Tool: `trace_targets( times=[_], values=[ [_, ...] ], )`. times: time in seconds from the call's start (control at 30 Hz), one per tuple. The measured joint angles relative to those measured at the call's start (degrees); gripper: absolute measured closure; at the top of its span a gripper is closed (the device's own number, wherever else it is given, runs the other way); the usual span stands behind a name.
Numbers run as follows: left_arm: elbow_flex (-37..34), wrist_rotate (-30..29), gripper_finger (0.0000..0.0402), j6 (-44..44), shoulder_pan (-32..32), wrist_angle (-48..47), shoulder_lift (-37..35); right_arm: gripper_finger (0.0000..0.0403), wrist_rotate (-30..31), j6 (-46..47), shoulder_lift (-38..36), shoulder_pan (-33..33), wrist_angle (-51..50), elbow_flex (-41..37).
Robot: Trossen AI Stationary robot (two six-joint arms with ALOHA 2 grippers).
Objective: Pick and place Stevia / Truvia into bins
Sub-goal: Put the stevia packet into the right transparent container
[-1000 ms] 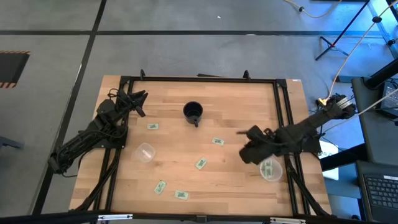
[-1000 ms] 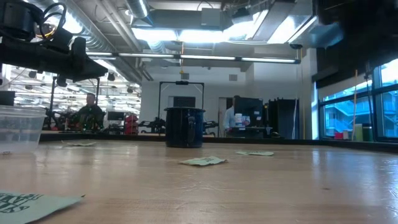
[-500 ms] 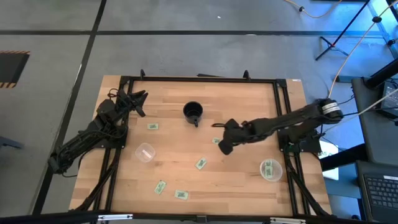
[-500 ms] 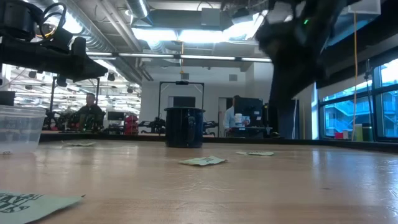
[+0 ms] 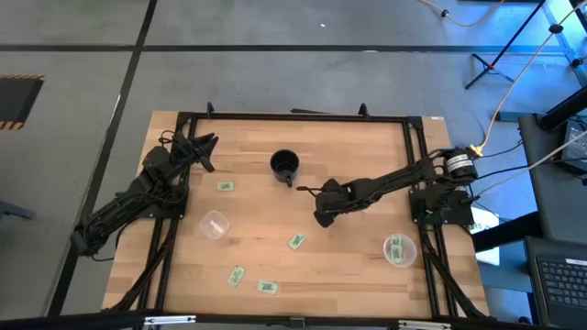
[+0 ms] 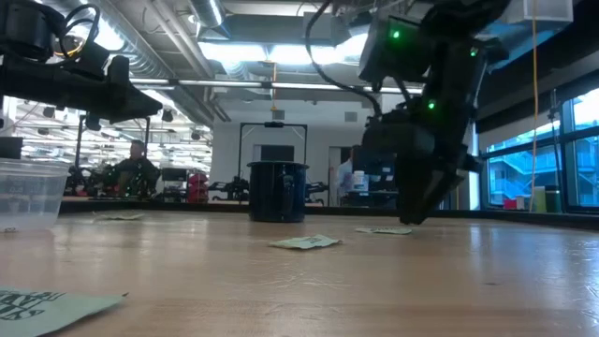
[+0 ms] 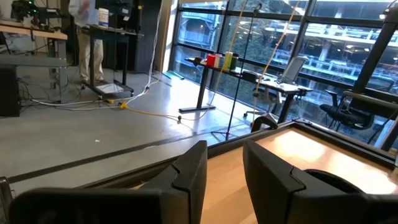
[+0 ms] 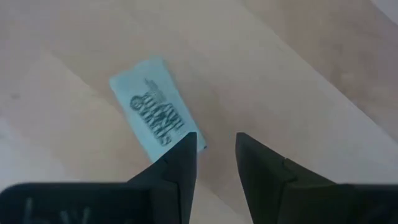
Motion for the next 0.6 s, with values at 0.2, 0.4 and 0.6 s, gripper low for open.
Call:
trace_targets(
  times=[0.2, 0.4, 0.6],
  values=[
    [0.0, 0.0, 0.0302, 0.0, 0.0, 0.0, 0.0, 0.0288, -1.6, 0.0, 0.9, -0.6, 1.6, 0.0],
    [0.0, 0.0, 0.0302, 0.0, 0.0, 0.0, 0.0, 0.0288, -3.5, 0.1, 0.9, -0.6, 1.5, 0.0],
    [0.0, 0.0, 0.0302, 0.0, 0.0, 0.0, 0.0, 0.0288, -3.5, -0.2, 0.9, -0.6, 1.5, 0.0]
  ],
)
